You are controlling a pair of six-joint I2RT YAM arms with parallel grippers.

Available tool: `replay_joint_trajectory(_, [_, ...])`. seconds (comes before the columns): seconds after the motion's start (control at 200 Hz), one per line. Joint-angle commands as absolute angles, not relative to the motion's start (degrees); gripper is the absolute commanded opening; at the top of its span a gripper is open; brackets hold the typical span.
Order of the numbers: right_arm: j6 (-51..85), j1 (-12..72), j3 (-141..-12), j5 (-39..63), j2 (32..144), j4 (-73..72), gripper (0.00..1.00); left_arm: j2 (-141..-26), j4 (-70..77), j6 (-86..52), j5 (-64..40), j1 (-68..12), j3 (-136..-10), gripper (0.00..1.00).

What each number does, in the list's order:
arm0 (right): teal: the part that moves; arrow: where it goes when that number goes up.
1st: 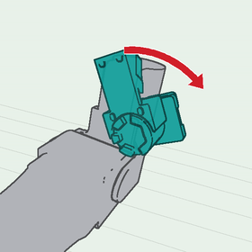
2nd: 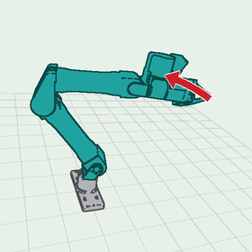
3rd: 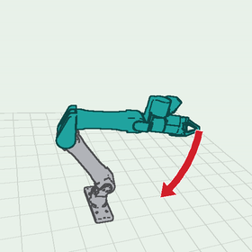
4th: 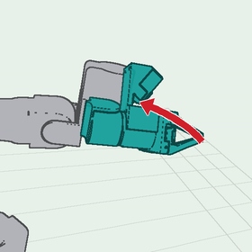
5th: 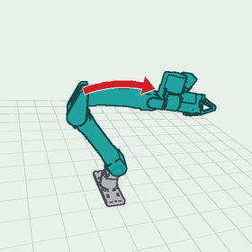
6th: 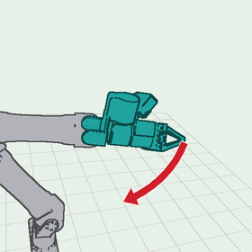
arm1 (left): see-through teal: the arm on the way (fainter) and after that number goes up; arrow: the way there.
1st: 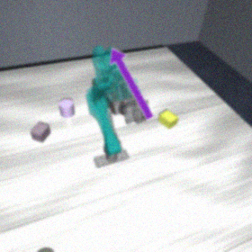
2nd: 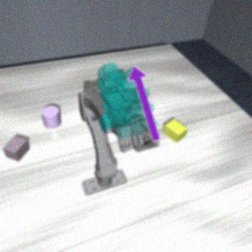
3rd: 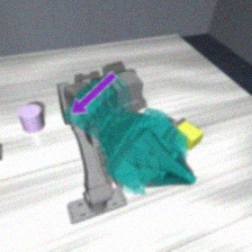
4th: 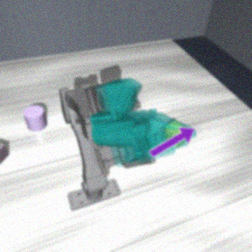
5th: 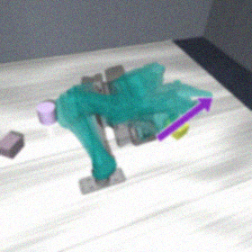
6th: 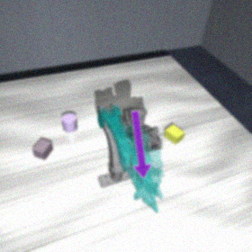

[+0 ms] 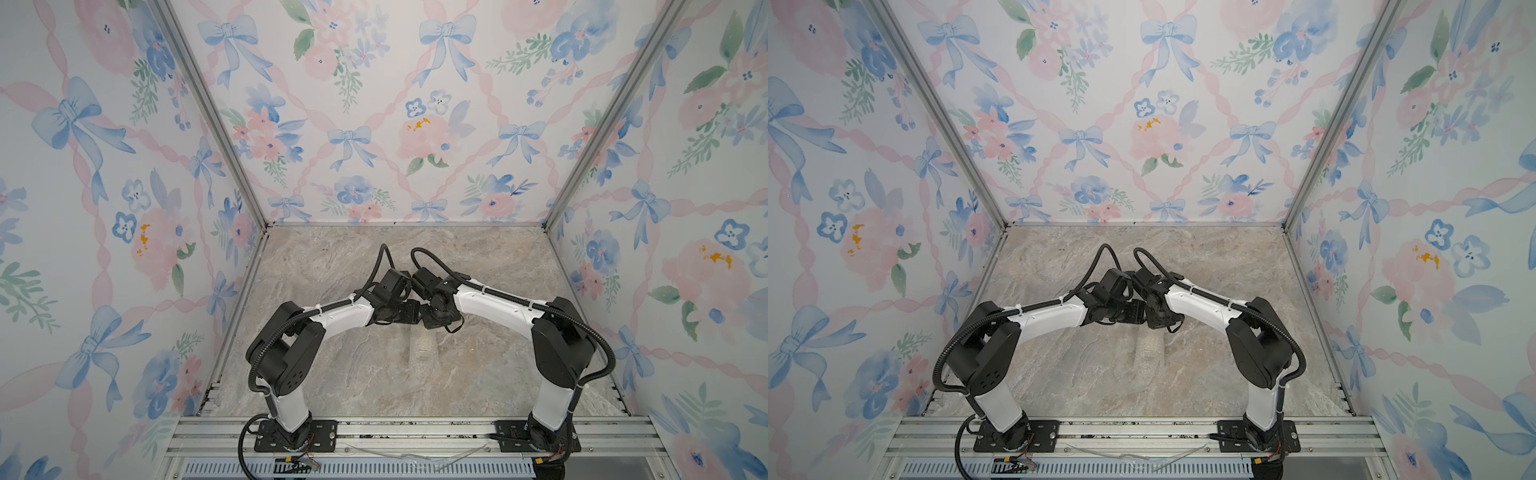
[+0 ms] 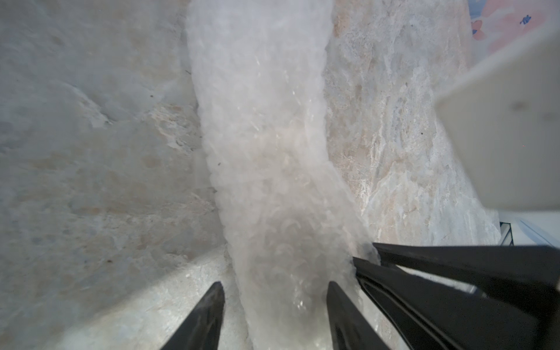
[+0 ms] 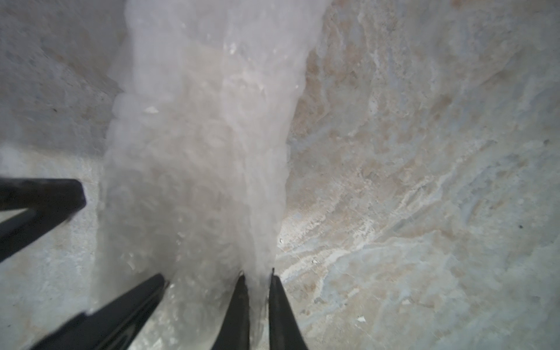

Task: Unwrap the vase from the bubble wrap
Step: Unwrap the bubble wrap at the center of the board.

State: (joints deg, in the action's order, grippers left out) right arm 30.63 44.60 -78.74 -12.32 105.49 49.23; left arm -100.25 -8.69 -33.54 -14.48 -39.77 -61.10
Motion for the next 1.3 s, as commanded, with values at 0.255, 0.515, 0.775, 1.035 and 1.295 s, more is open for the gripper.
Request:
replay_joint_trajectory(0.255, [30.73,39.4,-72.67,-8.98,99.61,45.85,0.03,-103.62,-12.71,-31.57,-15.21,-40.61,-61.62,0.54])
replay_joint_trajectory(0.515, [27.75,34.77,-70.41,-7.51,99.45,45.33,0.0,-105.25,-13.09,-31.2,-14.86,-40.26,-61.63,0.53])
replay_joint_trajectory(0.775, [26.94,30.85,-67.16,-5.85,100.19,43.83,0.0,-107.4,-13.09,-31.29,-15.29,-39.4,-62.09,0.53])
replay_joint_trajectory(1.035, [26.12,27.26,-64.26,-3.84,99.06,42.37,0.0,-108.4,-13.04,-31.15,-15.47,-38.33,-61.24,0.52])
replay_joint_trajectory(1.295, [25.55,25.03,-63.2,-0.18,99.84,40.33,0.0,-109.28,-13.09,-30.68,-15.65,-37.62,-61.07,0.52])
